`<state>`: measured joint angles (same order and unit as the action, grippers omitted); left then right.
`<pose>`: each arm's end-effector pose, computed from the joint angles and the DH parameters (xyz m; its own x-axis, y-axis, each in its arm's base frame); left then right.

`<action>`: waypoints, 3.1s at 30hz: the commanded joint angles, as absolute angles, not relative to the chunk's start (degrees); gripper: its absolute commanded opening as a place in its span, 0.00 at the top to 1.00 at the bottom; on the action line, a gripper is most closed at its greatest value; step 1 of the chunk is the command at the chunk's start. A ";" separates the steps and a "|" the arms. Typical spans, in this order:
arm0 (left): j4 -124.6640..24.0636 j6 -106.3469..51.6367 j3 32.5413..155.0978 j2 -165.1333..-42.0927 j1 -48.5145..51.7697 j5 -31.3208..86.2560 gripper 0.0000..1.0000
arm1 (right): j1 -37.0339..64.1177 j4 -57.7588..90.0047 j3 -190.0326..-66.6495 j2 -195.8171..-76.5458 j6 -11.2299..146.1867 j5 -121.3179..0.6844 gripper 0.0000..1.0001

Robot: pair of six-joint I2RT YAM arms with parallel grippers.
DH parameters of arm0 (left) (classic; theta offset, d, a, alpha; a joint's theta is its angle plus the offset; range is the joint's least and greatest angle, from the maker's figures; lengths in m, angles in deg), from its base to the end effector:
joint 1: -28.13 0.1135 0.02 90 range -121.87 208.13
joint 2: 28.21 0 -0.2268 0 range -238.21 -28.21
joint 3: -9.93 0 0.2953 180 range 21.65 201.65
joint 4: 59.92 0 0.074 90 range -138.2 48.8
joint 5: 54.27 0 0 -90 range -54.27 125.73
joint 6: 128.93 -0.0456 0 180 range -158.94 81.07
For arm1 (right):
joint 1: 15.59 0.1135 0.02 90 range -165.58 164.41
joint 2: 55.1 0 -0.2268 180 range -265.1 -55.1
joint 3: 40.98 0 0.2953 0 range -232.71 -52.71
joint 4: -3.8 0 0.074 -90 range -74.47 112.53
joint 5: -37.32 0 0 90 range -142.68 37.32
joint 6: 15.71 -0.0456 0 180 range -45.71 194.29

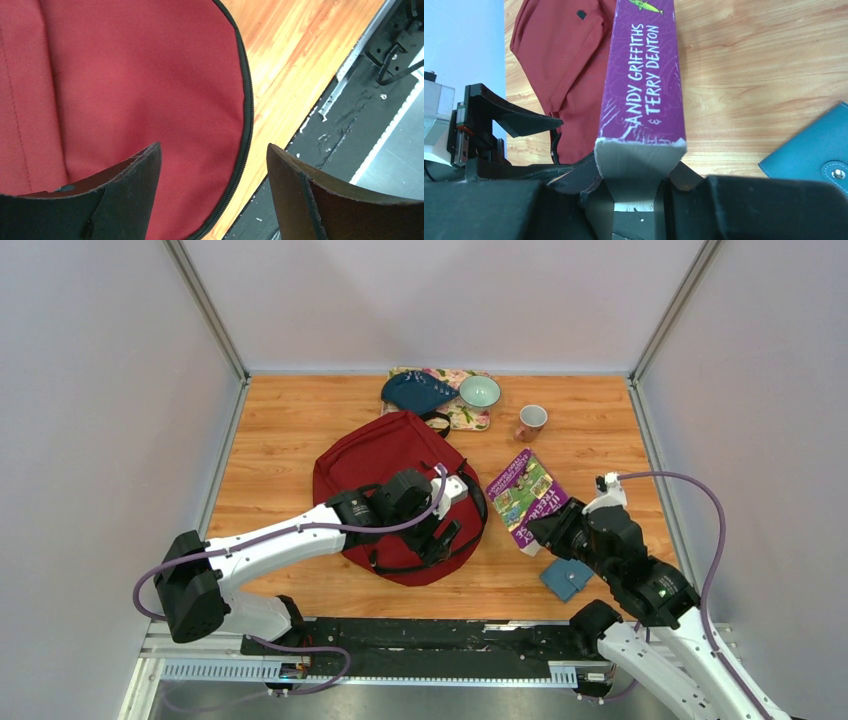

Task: Pack the student bag
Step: Place the book in the student bag.

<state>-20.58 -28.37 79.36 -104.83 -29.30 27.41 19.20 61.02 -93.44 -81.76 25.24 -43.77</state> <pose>0.1788 -0.2921 0.2107 -0.5467 0.5190 -0.6571 0.8008 0.5533 -0.2293 0.1558 0.0996 0.2817 -0.6244 0.4748 -0.6203 0.0251 0.8058 0.5916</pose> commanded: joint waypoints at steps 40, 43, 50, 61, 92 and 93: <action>-23.06 -32.78 79.66 -109.86 -30.85 22.02 0.28 | 19.13 58.15 -93.93 -79.98 19.36 -37.92 1.00; -23.41 -32.78 79.66 -109.25 -30.85 23.42 0.39 | 19.22 58.51 -93.93 -79.18 19.45 -37.73 1.00; -25.34 -31.20 78.96 -108.89 -30.85 24.74 0.41 | 19.13 58.77 -93.84 -79.09 20.59 -40.02 1.00; -25.44 -31.11 79.92 -111.88 -30.85 24.65 0.51 | 19.22 58.15 -93.84 -80.06 21.12 -42.22 1.00; -26.39 -26.81 83.18 -102.05 -30.76 45.47 1.00 | 19.13 63.41 -97.61 -77.60 24.63 -38.01 1.00; -27.97 -26.28 83.09 -99.77 -30.85 48.36 1.00 | 19.22 65.60 -98.40 -77.43 25.24 -36.52 1.00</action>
<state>-23.20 -28.94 80.33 -106.82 -30.68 37.66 19.20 65.96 -92.08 -79.04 22.02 -42.63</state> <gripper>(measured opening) 0.016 0.290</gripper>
